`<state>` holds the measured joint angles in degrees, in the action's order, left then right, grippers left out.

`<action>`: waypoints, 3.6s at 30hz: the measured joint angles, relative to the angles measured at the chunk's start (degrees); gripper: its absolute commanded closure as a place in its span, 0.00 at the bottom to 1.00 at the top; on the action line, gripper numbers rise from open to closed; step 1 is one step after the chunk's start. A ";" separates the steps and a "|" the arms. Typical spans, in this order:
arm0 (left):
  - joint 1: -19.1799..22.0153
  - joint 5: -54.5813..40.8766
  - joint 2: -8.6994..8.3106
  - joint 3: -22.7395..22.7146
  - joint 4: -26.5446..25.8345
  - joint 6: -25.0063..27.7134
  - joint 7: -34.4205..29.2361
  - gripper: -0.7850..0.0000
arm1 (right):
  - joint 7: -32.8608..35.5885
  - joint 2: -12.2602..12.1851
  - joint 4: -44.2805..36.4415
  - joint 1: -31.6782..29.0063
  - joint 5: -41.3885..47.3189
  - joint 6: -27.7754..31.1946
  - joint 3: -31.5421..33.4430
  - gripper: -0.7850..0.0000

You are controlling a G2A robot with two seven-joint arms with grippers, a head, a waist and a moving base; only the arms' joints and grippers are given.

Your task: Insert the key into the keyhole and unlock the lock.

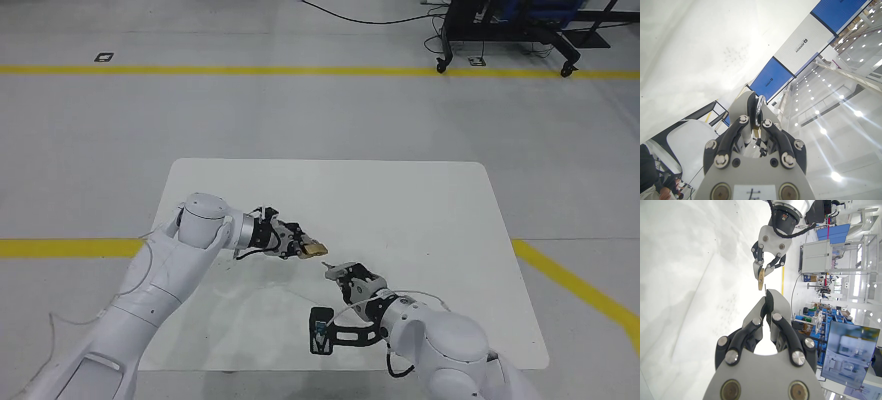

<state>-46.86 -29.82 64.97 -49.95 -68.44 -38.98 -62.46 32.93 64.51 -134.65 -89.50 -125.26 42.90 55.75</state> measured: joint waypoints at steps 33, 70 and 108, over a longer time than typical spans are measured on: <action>-0.50 -2.92 -0.57 -0.97 -1.39 6.72 -3.55 1.00 | 11.58 3.29 0.56 5.73 -10.83 4.13 -12.15 1.00; 0.41 -2.91 -0.64 0.53 -0.72 6.17 -3.27 1.00 | 18.67 7.61 6.10 8.81 -8.01 3.20 -13.55 1.00; 1.27 -3.45 -0.49 1.64 0.31 6.14 -2.83 1.00 | 23.95 12.83 14.17 13.64 -5.33 4.46 -15.00 1.00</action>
<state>-45.60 -33.27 64.48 -48.31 -68.13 -32.85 -65.28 56.88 77.33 -120.47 -75.85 -130.59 47.36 40.74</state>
